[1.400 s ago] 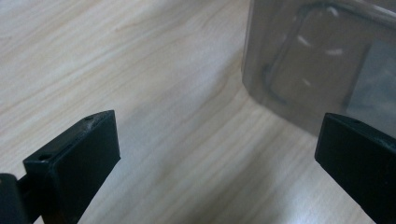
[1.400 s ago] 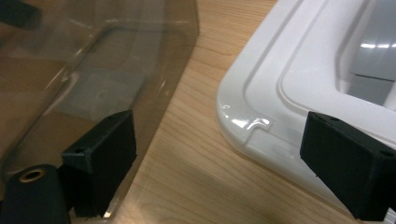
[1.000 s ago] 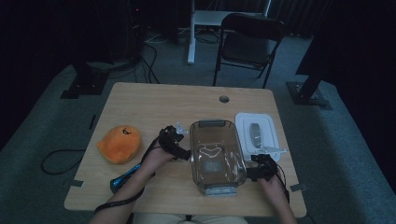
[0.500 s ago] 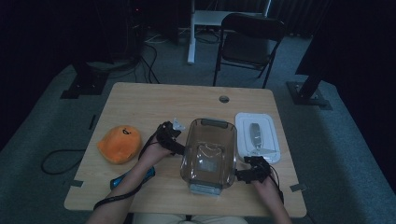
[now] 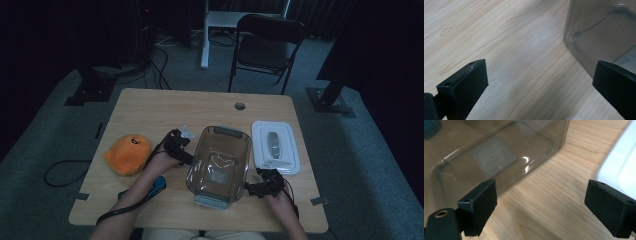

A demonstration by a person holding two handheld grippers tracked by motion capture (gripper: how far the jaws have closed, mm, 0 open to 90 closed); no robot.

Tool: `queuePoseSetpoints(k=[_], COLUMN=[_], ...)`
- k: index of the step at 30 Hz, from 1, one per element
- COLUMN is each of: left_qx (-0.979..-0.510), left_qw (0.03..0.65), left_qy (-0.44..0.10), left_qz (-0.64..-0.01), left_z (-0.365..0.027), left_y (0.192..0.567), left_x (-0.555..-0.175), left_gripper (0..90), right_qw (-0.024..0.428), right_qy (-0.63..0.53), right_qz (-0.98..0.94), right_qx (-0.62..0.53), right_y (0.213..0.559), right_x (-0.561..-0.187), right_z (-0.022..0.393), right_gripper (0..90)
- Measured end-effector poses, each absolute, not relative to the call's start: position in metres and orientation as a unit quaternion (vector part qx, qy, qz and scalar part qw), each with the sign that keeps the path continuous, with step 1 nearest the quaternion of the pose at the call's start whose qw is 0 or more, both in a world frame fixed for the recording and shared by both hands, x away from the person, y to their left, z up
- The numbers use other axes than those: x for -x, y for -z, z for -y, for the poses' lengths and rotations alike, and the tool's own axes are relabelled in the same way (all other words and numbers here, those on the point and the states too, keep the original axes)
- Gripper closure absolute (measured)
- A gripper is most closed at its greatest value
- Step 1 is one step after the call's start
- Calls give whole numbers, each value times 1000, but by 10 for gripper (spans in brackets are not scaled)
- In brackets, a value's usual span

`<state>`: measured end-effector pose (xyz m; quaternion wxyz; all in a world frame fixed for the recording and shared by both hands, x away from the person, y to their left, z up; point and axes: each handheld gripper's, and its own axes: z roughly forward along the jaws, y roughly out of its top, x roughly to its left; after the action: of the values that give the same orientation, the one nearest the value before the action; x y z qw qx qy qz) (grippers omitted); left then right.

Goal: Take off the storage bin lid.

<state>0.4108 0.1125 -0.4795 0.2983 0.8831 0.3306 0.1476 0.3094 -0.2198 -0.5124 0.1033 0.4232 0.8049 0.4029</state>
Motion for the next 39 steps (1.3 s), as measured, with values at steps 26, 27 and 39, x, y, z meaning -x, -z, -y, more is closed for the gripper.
queuePoseSetpoints(k=[26,27,39], left_qx=[-874,-873,-866], left_qw=[295,295,322], left_qy=[-138,-138,-150], left_qz=[-361,-363,-353], left_z=[-147,-150,-174], left_y=[471,468,432], left_x=[-400,-399,-372], left_gripper=[6,6,6], right_qw=[98,104,130], right_qy=[-401,-398,-383], right_qz=[-825,-826,-831], right_qx=[-386,-386,-382], right_y=[514,514,515], right_x=[-306,-306,-295], right_z=[198,199,220], right_gripper=[106,105,106])
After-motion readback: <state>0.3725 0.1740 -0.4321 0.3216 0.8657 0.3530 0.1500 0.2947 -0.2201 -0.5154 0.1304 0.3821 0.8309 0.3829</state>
